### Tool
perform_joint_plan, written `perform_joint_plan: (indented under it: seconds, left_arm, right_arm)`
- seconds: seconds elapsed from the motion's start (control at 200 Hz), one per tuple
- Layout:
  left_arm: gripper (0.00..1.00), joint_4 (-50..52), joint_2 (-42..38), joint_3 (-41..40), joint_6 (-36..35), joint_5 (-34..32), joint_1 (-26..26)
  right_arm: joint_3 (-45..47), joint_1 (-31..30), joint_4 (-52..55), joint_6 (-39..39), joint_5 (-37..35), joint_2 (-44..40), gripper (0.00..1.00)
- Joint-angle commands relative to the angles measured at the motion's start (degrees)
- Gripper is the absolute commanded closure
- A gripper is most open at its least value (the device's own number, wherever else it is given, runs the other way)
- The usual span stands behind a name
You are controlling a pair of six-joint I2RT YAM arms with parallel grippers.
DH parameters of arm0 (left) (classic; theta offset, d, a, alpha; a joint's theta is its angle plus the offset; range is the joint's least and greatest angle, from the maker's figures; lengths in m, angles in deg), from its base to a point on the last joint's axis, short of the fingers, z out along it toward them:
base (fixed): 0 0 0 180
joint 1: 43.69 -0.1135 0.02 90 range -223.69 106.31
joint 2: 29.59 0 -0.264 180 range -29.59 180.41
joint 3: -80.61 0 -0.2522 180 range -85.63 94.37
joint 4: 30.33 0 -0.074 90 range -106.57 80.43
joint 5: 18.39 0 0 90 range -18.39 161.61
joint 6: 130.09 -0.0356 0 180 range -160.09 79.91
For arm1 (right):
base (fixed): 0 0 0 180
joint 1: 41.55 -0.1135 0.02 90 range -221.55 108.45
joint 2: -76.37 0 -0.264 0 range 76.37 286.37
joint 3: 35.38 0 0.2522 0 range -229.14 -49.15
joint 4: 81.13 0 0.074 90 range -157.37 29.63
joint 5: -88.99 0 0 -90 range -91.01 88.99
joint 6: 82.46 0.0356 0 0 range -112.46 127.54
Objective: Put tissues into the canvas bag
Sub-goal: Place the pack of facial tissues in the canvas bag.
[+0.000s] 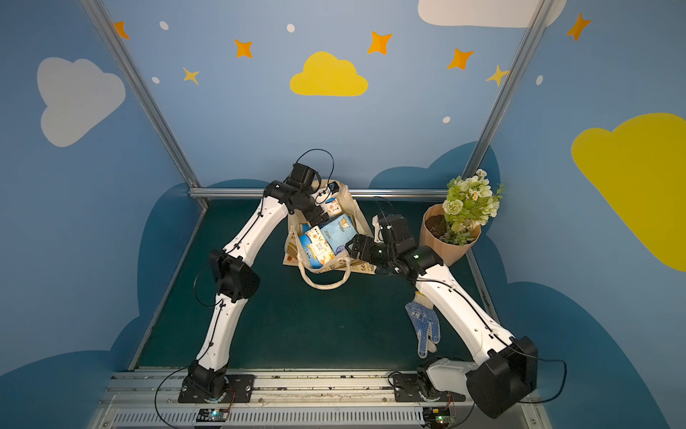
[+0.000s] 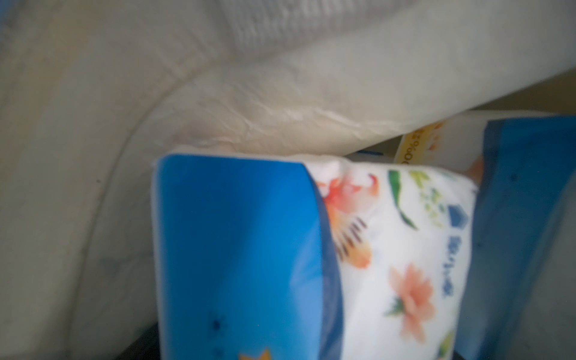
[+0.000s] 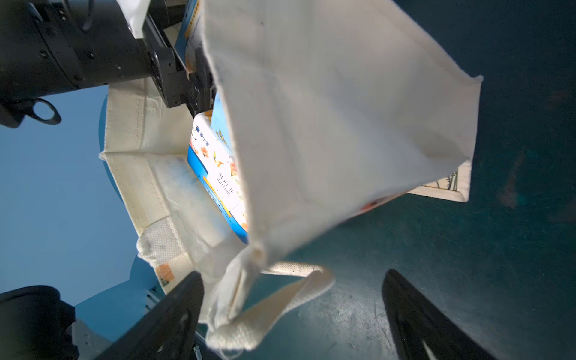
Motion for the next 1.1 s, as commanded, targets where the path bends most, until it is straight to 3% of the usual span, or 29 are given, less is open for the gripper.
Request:
perform_joint_plan:
  seconds: [0.0, 0.21, 0.35, 0.421, 0.491, 0.816, 1.096]
  left_arm:
    - [0.00, 1.25, -2.26, 0.73, 0.54, -0.84, -0.76]
    - [0.00, 1.49, -5.56, 0.90, 1.27, 0.13, 0.01]
    - [0.00, 2.86, -7.92, 0.90, 1.75, 1.09, 0.91]
    - [0.00, 3.99, -9.01, 0.86, 1.77, 1.16, 1.39]
    - [0.00, 4.86, -10.17, 0.87, 2.35, 1.34, 1.75]
    - [0.00, 9.32, -16.50, 0.84, 5.28, 2.00, 1.99]
    - [0.00, 8.72, -24.44, 0.38, 13.04, 2.68, -0.24]
  right_arm:
    - [-3.82, -1.70, 1.28, 0.65, -4.99, 1.71, 0.10]
    - [-6.55, -2.33, 4.08, 1.22, -7.44, 3.52, 0.20]
    - [-7.76, -2.33, 4.66, 1.45, -6.78, 4.54, 0.43]
    - [-8.99, -2.26, 5.40, 1.04, -6.48, 5.57, 0.61]
    - [-10.00, -2.16, 5.80, 0.68, -6.40, 6.28, 0.63]
    - [-15.07, 1.13, 7.17, -1.86, -3.53, 9.70, 1.00]
    - [-24.31, 4.11, 9.40, -5.50, 0.35, 13.82, 1.00]
